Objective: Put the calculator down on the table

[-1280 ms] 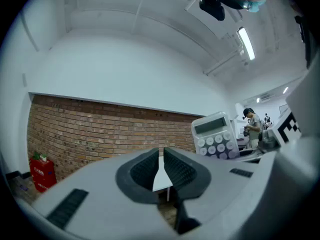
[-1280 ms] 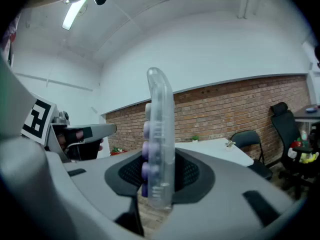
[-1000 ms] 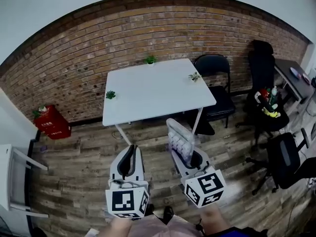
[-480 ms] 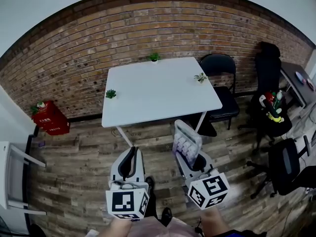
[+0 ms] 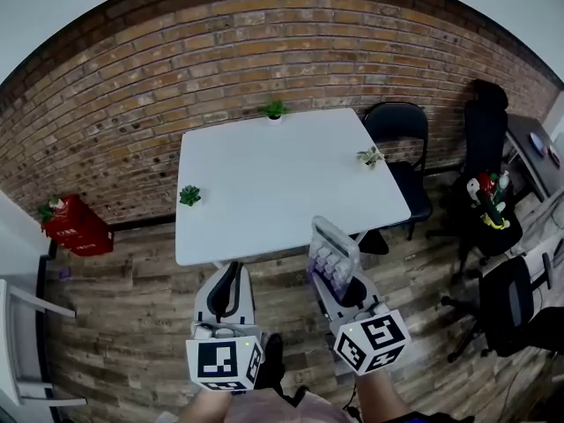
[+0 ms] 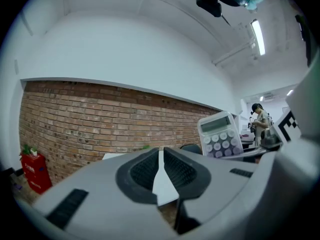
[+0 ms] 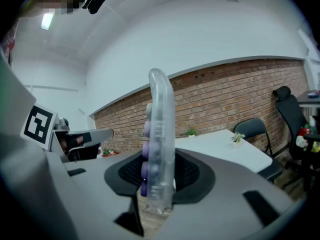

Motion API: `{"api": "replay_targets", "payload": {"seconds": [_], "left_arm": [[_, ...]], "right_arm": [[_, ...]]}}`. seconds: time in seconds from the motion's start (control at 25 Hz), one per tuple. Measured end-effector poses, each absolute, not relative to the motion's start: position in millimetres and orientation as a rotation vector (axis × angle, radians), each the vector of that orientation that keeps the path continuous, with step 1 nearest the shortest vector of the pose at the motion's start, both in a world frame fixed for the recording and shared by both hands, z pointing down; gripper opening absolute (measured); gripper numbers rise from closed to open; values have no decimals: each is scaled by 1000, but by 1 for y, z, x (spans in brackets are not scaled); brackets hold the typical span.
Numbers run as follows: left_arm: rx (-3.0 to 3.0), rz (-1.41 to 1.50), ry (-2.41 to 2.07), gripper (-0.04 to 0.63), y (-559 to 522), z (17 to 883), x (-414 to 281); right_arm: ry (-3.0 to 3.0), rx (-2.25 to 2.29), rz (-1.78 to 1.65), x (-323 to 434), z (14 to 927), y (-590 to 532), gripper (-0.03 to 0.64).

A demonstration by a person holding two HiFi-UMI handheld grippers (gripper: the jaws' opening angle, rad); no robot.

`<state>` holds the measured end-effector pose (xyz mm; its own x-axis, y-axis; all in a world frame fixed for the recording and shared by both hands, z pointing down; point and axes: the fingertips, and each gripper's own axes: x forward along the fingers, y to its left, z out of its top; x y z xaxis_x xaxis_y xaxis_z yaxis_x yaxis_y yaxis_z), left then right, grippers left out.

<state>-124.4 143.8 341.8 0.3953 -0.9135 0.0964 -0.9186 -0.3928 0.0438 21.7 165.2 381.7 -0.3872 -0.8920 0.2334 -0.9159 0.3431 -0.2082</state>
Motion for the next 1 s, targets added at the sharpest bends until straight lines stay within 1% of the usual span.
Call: {"api": "replay_targets", "payload": {"seconds": [0.2,0.44,0.72,1.0], "left_arm": [[2625,47,-1642,38,79,321,-125],[2682,21,-1584,38,27,310,-123],[2700,61,-1506,37,-3,327,-103],[2689,133,-1492,37,-40,350,-73]], "right_arm": [[-2508,1756,412,18,362,106,132],[-2489,1817,347,15,343,62,133],[-2435,1862,372,31,352,39,133],[-2415,1882,430,65,372,2,132]]}}
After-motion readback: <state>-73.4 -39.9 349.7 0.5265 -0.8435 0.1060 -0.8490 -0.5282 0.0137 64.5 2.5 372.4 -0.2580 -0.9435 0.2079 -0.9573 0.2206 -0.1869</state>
